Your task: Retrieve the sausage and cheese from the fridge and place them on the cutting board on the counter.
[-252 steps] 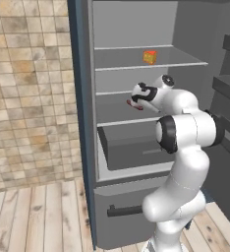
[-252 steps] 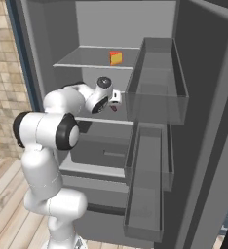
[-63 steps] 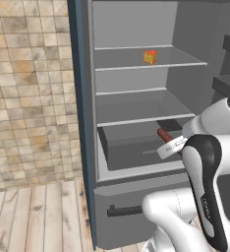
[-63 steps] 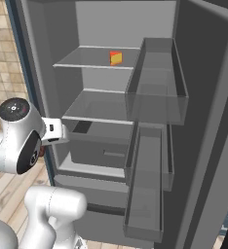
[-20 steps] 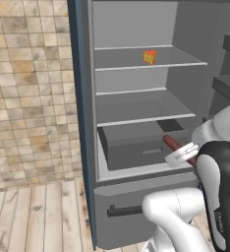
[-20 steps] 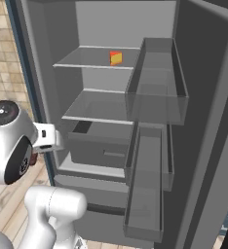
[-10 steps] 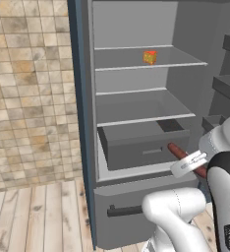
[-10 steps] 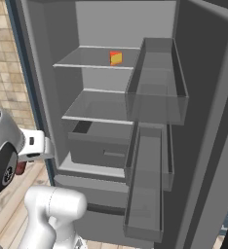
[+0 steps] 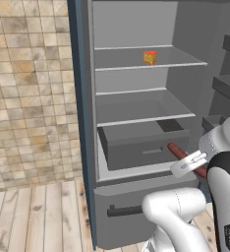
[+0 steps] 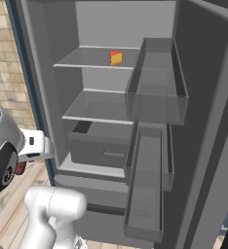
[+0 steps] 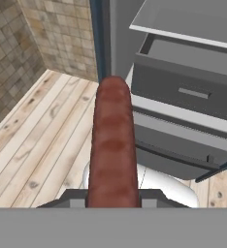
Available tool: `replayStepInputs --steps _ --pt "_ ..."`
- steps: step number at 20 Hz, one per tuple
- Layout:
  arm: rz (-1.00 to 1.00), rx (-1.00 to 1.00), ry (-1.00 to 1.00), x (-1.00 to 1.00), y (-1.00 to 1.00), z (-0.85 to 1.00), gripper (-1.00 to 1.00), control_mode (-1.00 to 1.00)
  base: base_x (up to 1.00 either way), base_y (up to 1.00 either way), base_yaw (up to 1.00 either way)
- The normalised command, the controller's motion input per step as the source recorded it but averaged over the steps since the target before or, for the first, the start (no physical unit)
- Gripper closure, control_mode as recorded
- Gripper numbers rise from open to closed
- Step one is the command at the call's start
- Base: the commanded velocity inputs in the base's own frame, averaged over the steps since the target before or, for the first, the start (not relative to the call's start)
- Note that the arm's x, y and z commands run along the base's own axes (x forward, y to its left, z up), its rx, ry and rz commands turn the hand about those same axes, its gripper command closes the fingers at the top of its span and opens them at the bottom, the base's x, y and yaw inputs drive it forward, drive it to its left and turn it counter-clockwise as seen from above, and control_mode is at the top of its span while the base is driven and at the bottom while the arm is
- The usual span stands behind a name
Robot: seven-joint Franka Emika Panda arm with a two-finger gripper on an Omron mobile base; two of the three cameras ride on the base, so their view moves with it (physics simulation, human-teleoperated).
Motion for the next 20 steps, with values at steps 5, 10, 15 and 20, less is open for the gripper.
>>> replayStepInputs --steps 5,10,15,20 --pt "0.00 0.00 0.00 0.00 0.00 0.00 1.00 -1.00 0.00 0.00 0.00" --pt "0.00 0.00 0.00 0.00 0.00 0.00 1.00 -1.00 0.00 0.00 0.00" --pt "0.00 0.00 0.00 0.00 0.00 0.00 1.00 1.00 0.00 0.00 0.00" --pt "0.00 0.00 0.00 0.00 0.00 0.00 1.00 1.00 0.00 0.00 0.00"
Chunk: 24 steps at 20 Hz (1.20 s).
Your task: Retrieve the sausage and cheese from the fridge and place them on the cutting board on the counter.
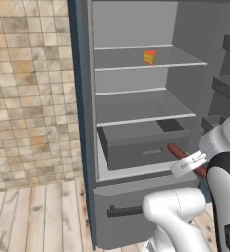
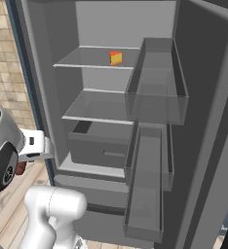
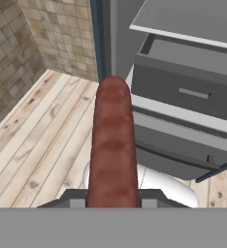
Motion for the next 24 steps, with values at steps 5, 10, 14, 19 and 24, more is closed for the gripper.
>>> replayStepInputs --steps 5,10,14,19,24 --pt "0.00 0.00 0.00 0.00 0.00 0.00 1.00 1.00 -0.69 -0.03 -0.04" --pt "0.00 0.00 0.00 0.00 0.00 0.00 1.00 1.00 -0.80 0.70 0.00" --pt "0.00 0.00 0.00 0.00 0.00 0.00 1.00 1.00 -0.59 0.49 -0.02" --pt "0.00 0.00 0.00 0.00 0.00 0.00 1.00 1.00 -0.35 0.71 -0.47" --pt "0.00 0.00 0.00 0.00 0.00 0.00 1.00 1.00 -0.08 0.29 -0.92"
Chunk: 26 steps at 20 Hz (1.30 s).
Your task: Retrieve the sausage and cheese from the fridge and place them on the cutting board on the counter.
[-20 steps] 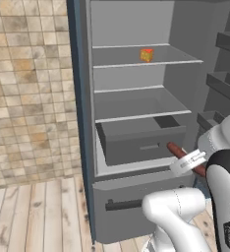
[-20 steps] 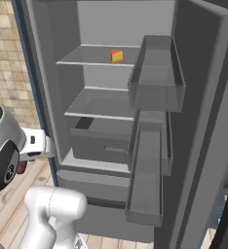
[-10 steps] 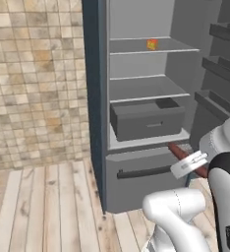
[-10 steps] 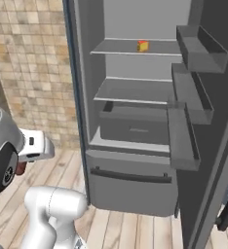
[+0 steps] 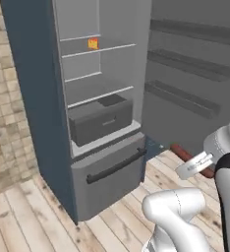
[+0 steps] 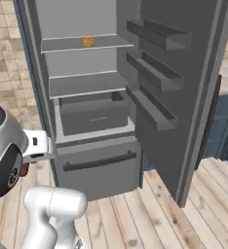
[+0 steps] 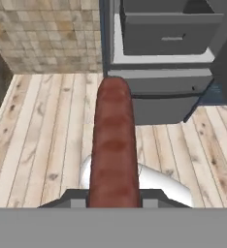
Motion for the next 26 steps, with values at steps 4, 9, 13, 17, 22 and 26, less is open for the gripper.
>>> replayStepInputs --steps 4,9,13,17,22,26 --pt "0.00 0.00 0.00 0.00 0.00 0.00 1.00 1.00 0.00 0.14 -1.00" --pt "0.00 0.00 0.00 0.00 0.00 0.00 1.00 1.00 0.00 0.14 -1.00" --pt "0.00 0.00 0.00 0.00 0.00 0.00 1.00 1.00 0.00 0.20 -0.99" --pt "0.00 0.00 0.00 0.00 0.00 0.00 1.00 1.00 0.05 0.24 -0.98" --pt "0.00 0.00 0.00 0.00 0.00 0.00 1.00 1.00 0.17 0.30 -0.95" --pt "0.00 0.00 0.00 0.00 0.00 0.00 1.00 1.00 0.41 0.34 -0.87"
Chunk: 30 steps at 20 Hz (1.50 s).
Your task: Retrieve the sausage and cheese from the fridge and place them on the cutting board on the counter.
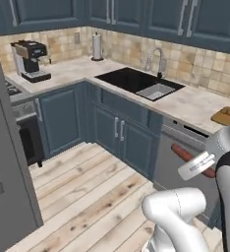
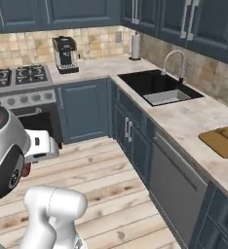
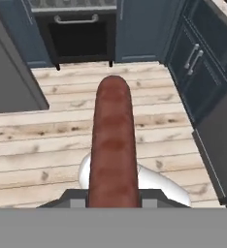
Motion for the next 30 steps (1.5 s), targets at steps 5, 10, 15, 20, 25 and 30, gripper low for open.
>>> replayStepInputs --steps 5,10,15,20,25,30 --pt "0.00 0.00 0.00 0.00 0.00 0.00 1.00 1.00 0.57 0.40 -0.83" --pt "0.00 0.00 0.00 0.00 0.00 0.00 1.00 1.00 0.92 0.60 -0.72" --pt "0.00 0.00 0.00 0.00 0.00 0.00 1.00 1.00 1.00 0.85 -0.57" --pt "0.00 0.00 0.00 0.00 0.00 0.00 1.00 1.00 0.58 0.09 -0.48" --pt "0.00 0.00 0.00 0.00 0.00 0.00 1.00 1.00 0.30 -0.08 -0.58" --pt "0.00 0.00 0.00 0.00 0.00 0.00 1.00 1.00 0.40 0.03 -0.35"
